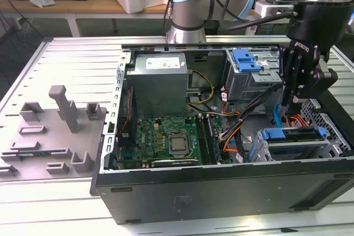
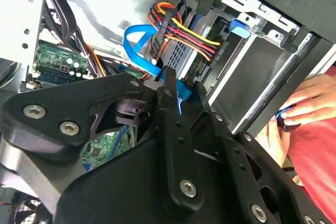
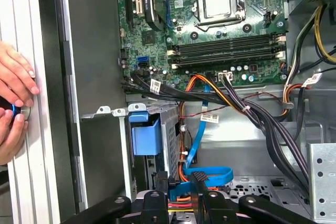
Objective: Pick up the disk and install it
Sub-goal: 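Insert the second disk wire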
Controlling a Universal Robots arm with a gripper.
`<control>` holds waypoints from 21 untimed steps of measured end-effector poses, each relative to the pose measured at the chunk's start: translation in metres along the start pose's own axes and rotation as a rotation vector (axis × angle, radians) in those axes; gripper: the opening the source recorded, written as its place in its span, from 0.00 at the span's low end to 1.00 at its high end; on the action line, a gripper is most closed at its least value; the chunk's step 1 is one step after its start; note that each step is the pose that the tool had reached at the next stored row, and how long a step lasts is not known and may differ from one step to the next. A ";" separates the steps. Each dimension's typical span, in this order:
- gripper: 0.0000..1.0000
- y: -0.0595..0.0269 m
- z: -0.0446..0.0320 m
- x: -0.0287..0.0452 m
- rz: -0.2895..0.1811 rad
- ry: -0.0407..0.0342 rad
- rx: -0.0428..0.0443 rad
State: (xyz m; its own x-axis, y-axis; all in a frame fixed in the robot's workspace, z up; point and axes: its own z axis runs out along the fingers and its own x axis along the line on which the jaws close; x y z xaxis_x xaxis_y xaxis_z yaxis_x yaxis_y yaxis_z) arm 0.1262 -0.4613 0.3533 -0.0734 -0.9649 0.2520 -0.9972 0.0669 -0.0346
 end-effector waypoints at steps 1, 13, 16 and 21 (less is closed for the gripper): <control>0.31 0.0000 0.0001 0.0000 0.000 -0.0016 -0.0001; 0.29 0.0000 0.0004 0.0000 0.000 -0.0056 -0.0004; 0.16 0.0000 0.0004 0.0000 0.000 -0.0057 -0.0004; 0.16 0.0000 0.0003 0.0000 0.000 -0.0061 -0.0005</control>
State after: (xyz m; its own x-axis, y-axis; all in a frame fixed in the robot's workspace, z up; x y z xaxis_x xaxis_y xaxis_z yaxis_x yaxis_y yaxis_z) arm 0.1262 -0.4614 0.3530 -0.0734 -0.9665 0.2461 -0.9972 0.0670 -0.0342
